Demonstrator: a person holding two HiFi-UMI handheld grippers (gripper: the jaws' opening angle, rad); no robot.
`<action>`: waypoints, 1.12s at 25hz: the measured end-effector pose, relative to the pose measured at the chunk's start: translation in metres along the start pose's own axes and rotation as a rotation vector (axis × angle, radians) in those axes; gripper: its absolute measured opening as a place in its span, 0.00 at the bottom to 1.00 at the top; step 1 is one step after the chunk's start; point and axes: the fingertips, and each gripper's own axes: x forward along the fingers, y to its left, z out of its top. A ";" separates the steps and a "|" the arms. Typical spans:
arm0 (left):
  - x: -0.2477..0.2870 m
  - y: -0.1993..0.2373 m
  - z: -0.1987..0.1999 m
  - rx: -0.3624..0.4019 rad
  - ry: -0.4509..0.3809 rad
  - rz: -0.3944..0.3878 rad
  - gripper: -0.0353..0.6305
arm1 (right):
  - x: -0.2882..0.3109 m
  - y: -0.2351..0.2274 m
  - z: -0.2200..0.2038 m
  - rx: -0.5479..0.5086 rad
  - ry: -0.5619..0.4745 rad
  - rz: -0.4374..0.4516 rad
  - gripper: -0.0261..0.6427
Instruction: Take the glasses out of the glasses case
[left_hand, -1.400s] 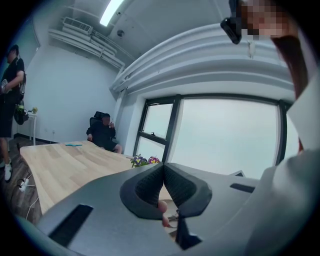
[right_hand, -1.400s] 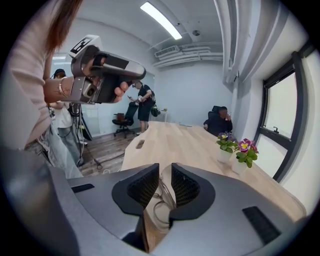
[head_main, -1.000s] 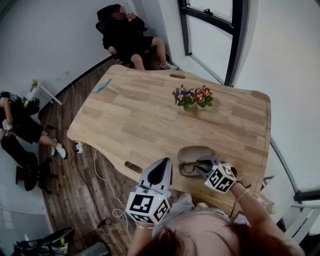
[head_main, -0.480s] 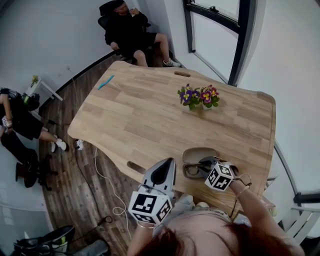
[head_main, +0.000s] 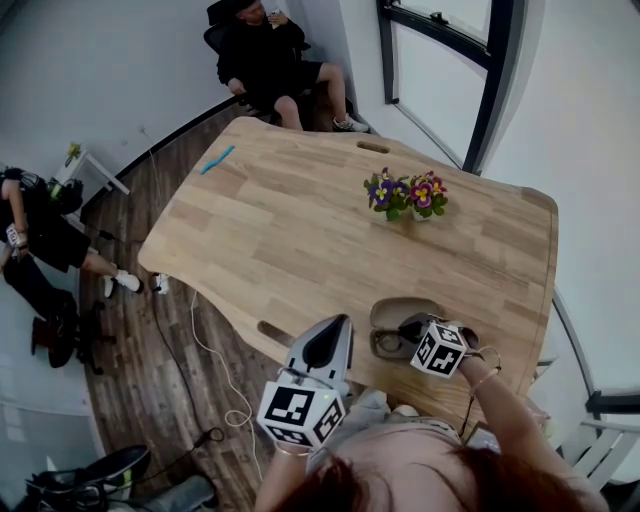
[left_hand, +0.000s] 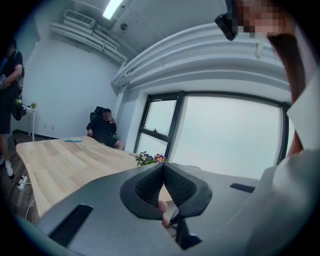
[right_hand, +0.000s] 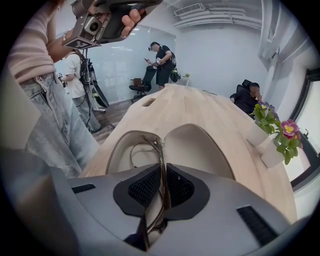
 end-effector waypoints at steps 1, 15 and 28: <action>0.000 0.001 0.000 -0.001 -0.001 0.002 0.06 | -0.001 0.000 0.000 -0.013 -0.001 0.000 0.08; -0.001 -0.007 0.004 0.006 -0.023 0.004 0.06 | -0.043 -0.011 0.022 0.019 -0.111 -0.123 0.06; -0.014 -0.036 0.009 0.012 -0.056 0.008 0.06 | -0.103 -0.012 0.043 0.188 -0.297 -0.231 0.06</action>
